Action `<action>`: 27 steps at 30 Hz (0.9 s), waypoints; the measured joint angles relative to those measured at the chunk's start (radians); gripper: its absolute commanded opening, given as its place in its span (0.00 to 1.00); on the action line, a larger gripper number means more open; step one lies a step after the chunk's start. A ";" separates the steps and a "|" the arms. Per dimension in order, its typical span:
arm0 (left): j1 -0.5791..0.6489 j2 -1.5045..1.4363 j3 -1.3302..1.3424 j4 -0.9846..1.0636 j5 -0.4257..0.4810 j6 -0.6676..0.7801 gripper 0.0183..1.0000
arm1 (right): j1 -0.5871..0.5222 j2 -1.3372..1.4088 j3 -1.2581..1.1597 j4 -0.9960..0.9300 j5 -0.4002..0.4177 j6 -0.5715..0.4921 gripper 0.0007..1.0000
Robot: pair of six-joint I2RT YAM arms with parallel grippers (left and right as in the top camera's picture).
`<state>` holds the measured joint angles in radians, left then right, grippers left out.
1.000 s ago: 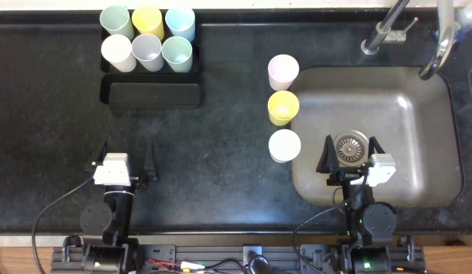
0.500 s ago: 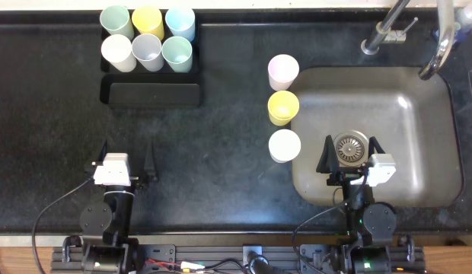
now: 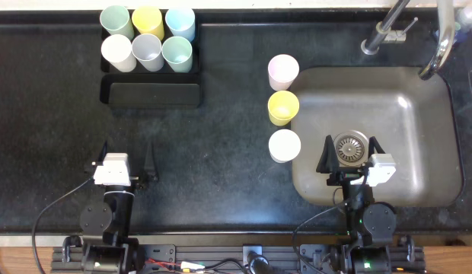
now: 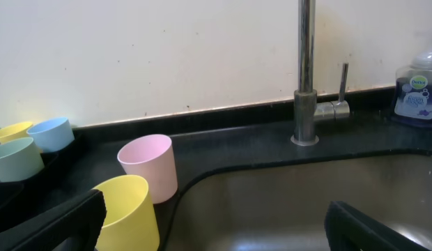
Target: Store Cups
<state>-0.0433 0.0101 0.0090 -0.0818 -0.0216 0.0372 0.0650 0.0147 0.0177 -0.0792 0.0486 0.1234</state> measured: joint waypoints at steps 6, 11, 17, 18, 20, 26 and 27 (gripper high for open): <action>0.000 0.000 0.000 0.000 -0.002 0.000 1.00 | 0.000 0.000 0.000 0.000 0.000 0.000 1.00; 0.000 0.000 0.000 0.000 -0.001 0.000 1.00 | 0.000 0.000 0.000 0.000 0.000 0.000 1.00; 0.000 0.222 0.089 -0.022 0.021 -0.102 1.00 | 0.000 0.000 0.000 0.000 0.000 0.000 1.00; 0.000 0.319 0.145 -0.031 0.034 -0.127 1.00 | 0.000 0.000 0.000 0.000 0.000 0.000 1.00; 0.000 0.553 0.322 -0.096 0.074 -0.171 1.00 | 0.000 0.000 0.000 0.002 0.000 0.000 1.00; -0.005 1.254 1.180 -0.483 0.285 -0.264 1.00 | 0.000 -0.003 0.000 0.000 0.000 0.000 1.00; -0.011 1.358 1.332 -0.537 0.323 -0.273 1.00 | 0.000 -0.003 0.000 -0.001 0.000 0.000 1.00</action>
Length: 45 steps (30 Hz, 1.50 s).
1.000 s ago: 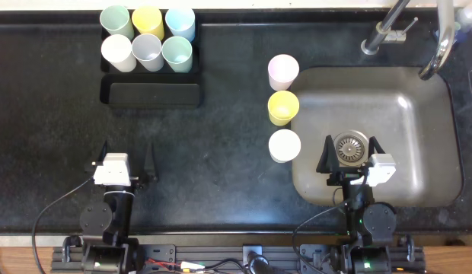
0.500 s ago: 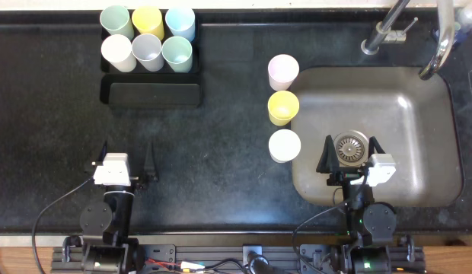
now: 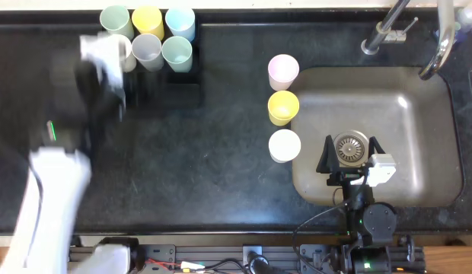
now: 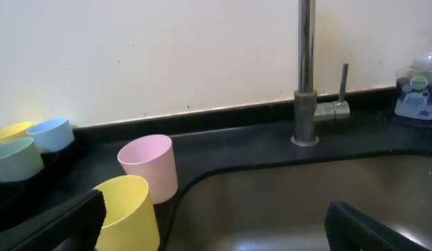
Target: Store Cups
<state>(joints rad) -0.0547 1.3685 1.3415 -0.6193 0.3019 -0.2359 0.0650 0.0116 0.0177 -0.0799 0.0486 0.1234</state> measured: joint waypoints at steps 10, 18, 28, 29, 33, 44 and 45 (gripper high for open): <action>-0.300 0.694 0.864 -0.426 0.049 -0.063 1.00 | 0.000 0.000 0.000 0.000 0.000 0.000 1.00; -0.505 0.951 1.011 -0.489 -0.117 -0.132 1.00 | 0.000 0.000 0.000 0.000 0.000 0.000 1.00; -0.532 0.981 1.082 -0.536 -0.257 -0.205 1.00 | 0.000 0.000 0.000 0.000 0.000 0.000 1.00; -0.532 0.982 1.082 -0.550 -0.259 -0.211 1.00 | 0.000 0.000 0.000 0.000 0.000 0.000 1.00; -0.533 0.988 1.082 -0.586 -0.262 -0.230 1.00 | 0.000 0.000 0.000 0.000 0.000 0.000 1.00; -0.535 1.036 1.082 -0.594 -0.262 -0.245 1.00 | 0.000 0.000 0.000 0.000 0.000 -0.001 1.00; -0.535 1.041 1.082 -0.594 -0.262 -0.246 1.00 | 0.000 0.000 0.000 0.000 0.000 0.000 1.00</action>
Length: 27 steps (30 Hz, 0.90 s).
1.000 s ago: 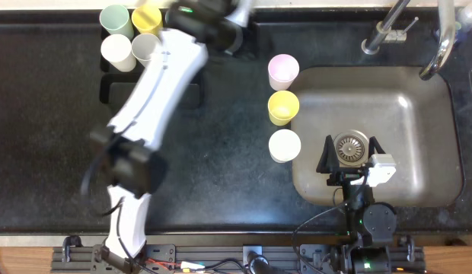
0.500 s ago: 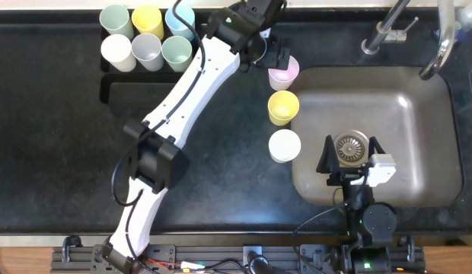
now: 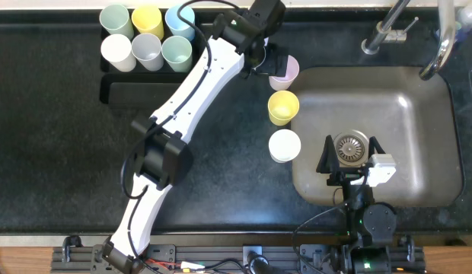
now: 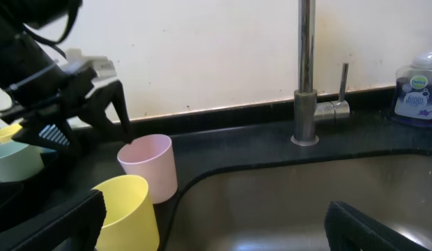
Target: Store Cups
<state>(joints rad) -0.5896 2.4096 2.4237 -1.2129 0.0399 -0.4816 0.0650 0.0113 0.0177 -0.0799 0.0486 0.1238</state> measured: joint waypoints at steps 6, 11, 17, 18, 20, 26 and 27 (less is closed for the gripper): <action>0.000 0.034 0.000 0.000 0.000 -0.011 1.00 | 0.000 0.000 0.000 0.000 0.000 0.000 1.00; 0.000 0.034 0.000 0.000 0.000 -0.018 0.68 | 0.000 0.000 0.000 0.000 0.000 -0.001 1.00; 0.000 0.034 0.000 0.011 -0.001 -0.020 0.02 | 0.000 0.000 0.000 0.000 0.000 0.000 1.00; 0.000 0.034 0.000 0.011 -0.001 -0.021 0.02 | 0.000 0.000 0.000 0.000 0.000 0.000 1.00; 0.000 0.034 0.000 0.017 0.000 -0.021 0.02 | 0.000 0.000 0.000 0.000 0.000 0.000 1.00; 0.000 0.034 0.001 0.047 0.000 -0.021 0.02 | 0.000 0.000 0.000 0.000 0.000 0.000 1.00; 0.000 0.034 0.001 0.054 0.000 -0.021 0.02 | 0.000 0.000 0.000 0.000 0.000 0.000 1.00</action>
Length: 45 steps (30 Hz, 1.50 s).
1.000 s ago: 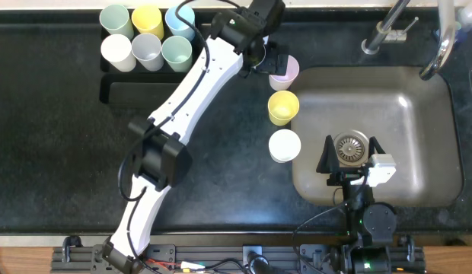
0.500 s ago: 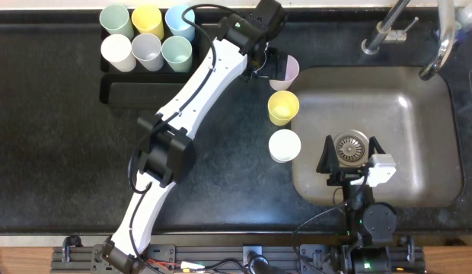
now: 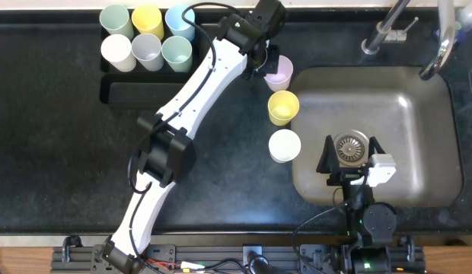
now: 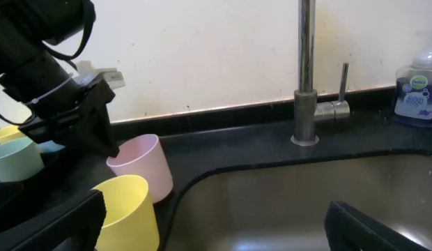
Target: Store Cups
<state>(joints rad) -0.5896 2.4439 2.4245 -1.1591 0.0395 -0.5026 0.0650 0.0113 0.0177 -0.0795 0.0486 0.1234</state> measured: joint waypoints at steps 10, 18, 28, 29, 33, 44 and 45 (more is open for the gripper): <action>0.028 -0.045 0.000 -0.036 -0.004 -0.014 0.02 | 0.000 0.000 0.000 0.000 0.000 0.000 1.00; 0.148 -0.345 0.000 -0.171 -0.008 -0.090 0.02 | 0.000 0.000 0.000 0.000 0.000 0.000 1.00; 0.478 -0.709 -0.292 -0.256 -0.046 -0.180 0.02 | 0.000 0.000 0.000 0.000 0.000 0.000 1.00; 0.512 -0.719 -0.341 -0.245 -0.048 -0.185 0.02 | 0.000 0.000 0.000 -0.001 0.000 0.000 1.00; 0.637 -0.705 -0.507 -0.199 -0.057 -0.206 0.02 | 0.000 0.000 0.000 0.000 0.000 0.000 1.00; 0.793 -0.639 -0.560 -0.156 -0.054 -0.240 0.02 | 0.000 0.000 0.000 0.000 0.000 0.000 1.00; 0.793 -0.629 -0.560 -0.156 -0.052 -0.240 0.02 | 0.000 0.000 0.000 0.000 0.000 0.000 1.00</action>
<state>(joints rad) 0.2039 1.8153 1.8641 -1.3148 -0.0124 -0.7429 0.0650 0.0113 0.0177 -0.0799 0.0486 0.1234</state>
